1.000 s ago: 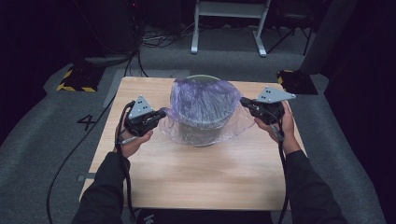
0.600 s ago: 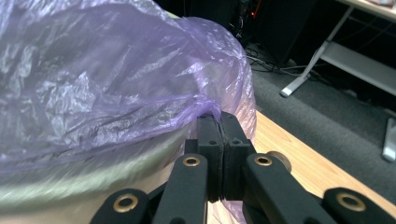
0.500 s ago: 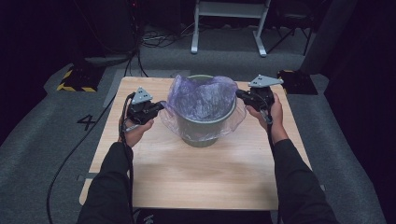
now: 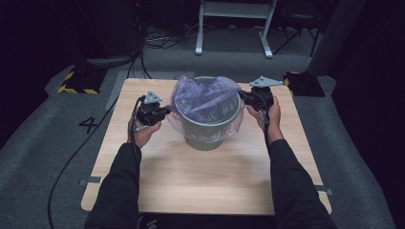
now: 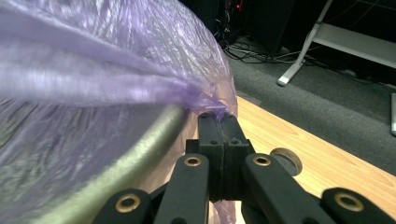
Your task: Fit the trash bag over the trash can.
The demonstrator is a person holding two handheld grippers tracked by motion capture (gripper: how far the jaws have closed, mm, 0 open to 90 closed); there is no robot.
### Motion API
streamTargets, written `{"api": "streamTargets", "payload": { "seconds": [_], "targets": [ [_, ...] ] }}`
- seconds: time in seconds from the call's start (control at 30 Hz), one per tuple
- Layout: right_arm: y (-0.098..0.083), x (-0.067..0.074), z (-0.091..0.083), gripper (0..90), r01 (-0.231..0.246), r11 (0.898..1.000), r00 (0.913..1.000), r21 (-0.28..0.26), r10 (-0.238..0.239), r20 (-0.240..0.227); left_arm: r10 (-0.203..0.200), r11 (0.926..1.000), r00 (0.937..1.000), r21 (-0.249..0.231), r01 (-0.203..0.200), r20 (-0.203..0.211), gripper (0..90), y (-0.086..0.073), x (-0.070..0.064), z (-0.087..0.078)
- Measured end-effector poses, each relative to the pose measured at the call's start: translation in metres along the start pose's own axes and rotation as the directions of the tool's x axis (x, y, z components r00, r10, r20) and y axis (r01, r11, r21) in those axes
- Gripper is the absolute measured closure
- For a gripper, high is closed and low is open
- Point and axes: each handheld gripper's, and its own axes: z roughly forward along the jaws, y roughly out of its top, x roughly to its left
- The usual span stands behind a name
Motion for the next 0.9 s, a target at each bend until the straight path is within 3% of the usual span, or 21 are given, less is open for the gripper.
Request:
{"api": "streamTargets", "payload": {
  "seconds": [0.27,0.5,0.63,0.73,0.8,0.9],
  "targets": [
    [-0.012,-0.002,0.013,90.0,-0.022,0.999,0.9994,0.032,0.022,-0.028,-0.01,0.9987,0.9997,0.051,0.009,0.022,89.5,-0.012,-0.003,0.017],
    [-0.019,-0.002,0.018,90.0,-0.037,0.998,0.9974,0.054,0.04,-0.059,-0.001,0.9984,0.9982,0.056,-0.002,0.06,89.5,-0.018,-0.008,0.021],
    [-0.024,0.0,0.016,90.0,-0.049,0.998,0.9929,0.045,0.054,-0.106,0.01,0.9982,0.9967,0.058,-0.015,0.081,89.6,-0.021,-0.013,0.021],
    [-0.027,0.003,0.011,90.0,-0.029,0.999,0.9901,0.045,0.035,-0.136,0.023,0.9982,0.9949,0.053,-0.028,0.098,89.6,-0.025,-0.021,0.019],
    [-0.031,0.003,0.008,90.0,-0.008,0.999,0.9904,0.052,0.015,-0.137,0.049,0.9972,0.9938,0.052,-0.054,0.1,89.6,-0.026,-0.025,0.017],
    [-0.034,0.001,0.003,90.0,-0.014,0.999,0.9876,0.049,0.022,-0.155,0.069,0.9959,0.9917,0.051,-0.075,0.109,89.6,-0.028,-0.031,0.013]
  ]
}}
